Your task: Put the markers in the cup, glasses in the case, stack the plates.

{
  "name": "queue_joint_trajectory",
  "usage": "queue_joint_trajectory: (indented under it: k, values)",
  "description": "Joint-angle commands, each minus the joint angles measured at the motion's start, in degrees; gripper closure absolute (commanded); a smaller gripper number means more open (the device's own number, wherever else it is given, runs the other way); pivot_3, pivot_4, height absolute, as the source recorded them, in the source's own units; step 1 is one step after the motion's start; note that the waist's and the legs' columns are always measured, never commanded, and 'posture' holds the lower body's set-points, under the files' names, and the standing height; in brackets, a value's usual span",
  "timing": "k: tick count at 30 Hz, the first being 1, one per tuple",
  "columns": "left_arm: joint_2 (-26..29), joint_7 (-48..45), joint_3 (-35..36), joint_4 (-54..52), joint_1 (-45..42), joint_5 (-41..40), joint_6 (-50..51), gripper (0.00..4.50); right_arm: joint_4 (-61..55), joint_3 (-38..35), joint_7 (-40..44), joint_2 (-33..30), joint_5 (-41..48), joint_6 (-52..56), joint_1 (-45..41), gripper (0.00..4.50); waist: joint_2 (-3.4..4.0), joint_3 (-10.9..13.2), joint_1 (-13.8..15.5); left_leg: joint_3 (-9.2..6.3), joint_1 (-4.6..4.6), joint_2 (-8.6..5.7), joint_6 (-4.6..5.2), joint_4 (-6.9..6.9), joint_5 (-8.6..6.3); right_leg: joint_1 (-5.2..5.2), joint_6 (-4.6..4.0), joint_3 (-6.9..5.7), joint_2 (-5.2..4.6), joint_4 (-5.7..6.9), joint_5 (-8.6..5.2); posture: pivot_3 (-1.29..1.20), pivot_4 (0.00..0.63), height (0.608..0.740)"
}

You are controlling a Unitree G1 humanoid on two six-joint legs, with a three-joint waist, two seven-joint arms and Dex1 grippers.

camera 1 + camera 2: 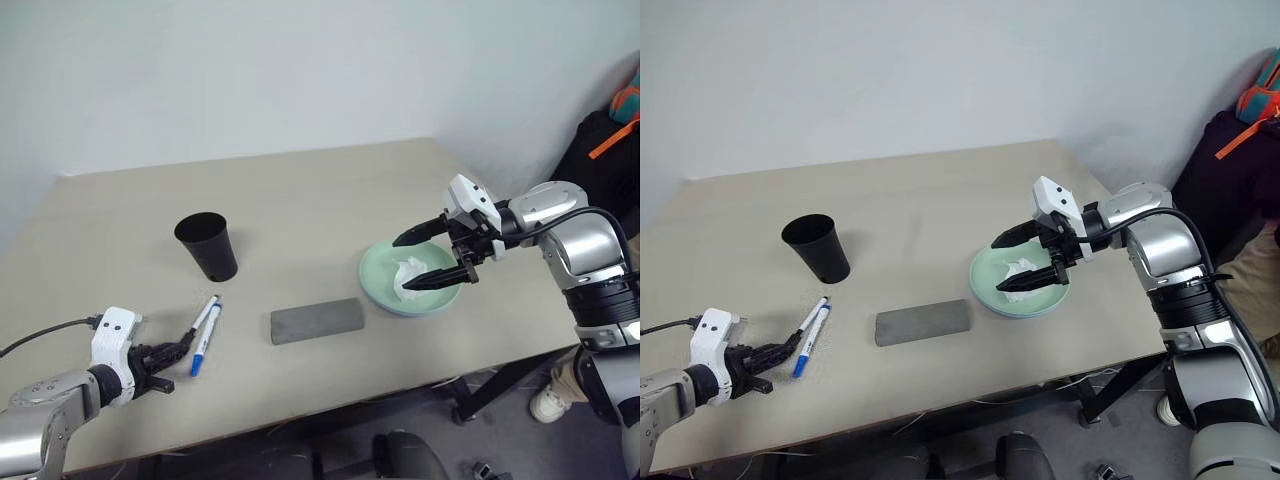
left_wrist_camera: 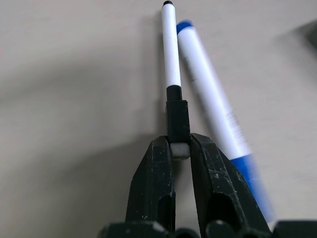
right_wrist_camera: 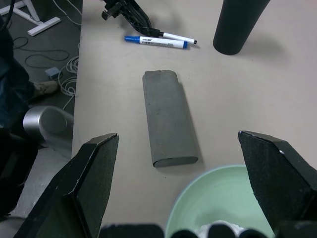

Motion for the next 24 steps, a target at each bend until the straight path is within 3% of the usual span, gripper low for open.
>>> queue_joint_trajectory:
  k: [1, 9, 15, 19, 24]
  values:
    - [3.09, -2.89, 4.05, -3.79, -0.35, -2.85, -0.81, 4.21, -0.05, -0.96, -0.34, -0.01, -0.31, -1.11, -1.80, 0.32, -0.04, 0.00, -0.08, 0.00, -0.01, 0.01, 0.00, 0.00, 0.00, 0.00, 0.00, -0.04, 0.00, -0.01, 0.00, 0.00, 0.000, 0.738]
    - [9.05, -8.36, 6.66, -8.08, -0.99, -2.27, -8.13, 4.21, 0.24, -0.65, -0.64, 0.52, -0.59, -1.53, -2.05, 0.32, -0.01, 0.02, -0.10, 0.00, 0.00, 0.04, -0.03, -0.05, -0.02, -0.04, 0.00, -0.14, -0.03, -0.02, 0.00, 0.00, 0.000, 0.738]
    - [11.76, -9.41, 4.93, -9.77, -7.15, 0.63, -18.86, 4.21, 0.44, -0.65, -0.68, 0.90, -0.81, -1.51, -2.26, 0.32, -0.01, 0.02, 0.06, 0.03, -0.04, 0.02, -0.04, -0.05, -0.02, -0.01, 0.00, -0.28, -0.06, -0.04, 0.00, 0.00, 0.000, 0.738]
    - [16.43, -10.29, 0.78, -4.23, -15.55, 6.53, -28.00, 4.21, 0.95, -0.63, -0.55, 1.32, -1.04, -1.60, -2.63, 0.32, -0.01, 0.02, 0.02, 0.05, -0.05, 0.01, -0.05, -0.04, -0.01, 0.01, 0.00, -0.35, -0.06, -0.01, 0.00, 0.00, 0.000, 0.738]
    - [23.68, -12.53, -9.93, 9.51, -29.32, 18.08, -44.00, 4.21, 2.10, -0.49, -0.50, 2.06, -1.38, -2.15, -3.20, 0.32, 0.03, 0.03, -0.08, 0.10, -0.03, 0.01, -0.05, -0.07, 0.00, 0.03, 0.00, -0.37, -0.03, -0.01, 0.00, 0.00, 0.000, 0.738]
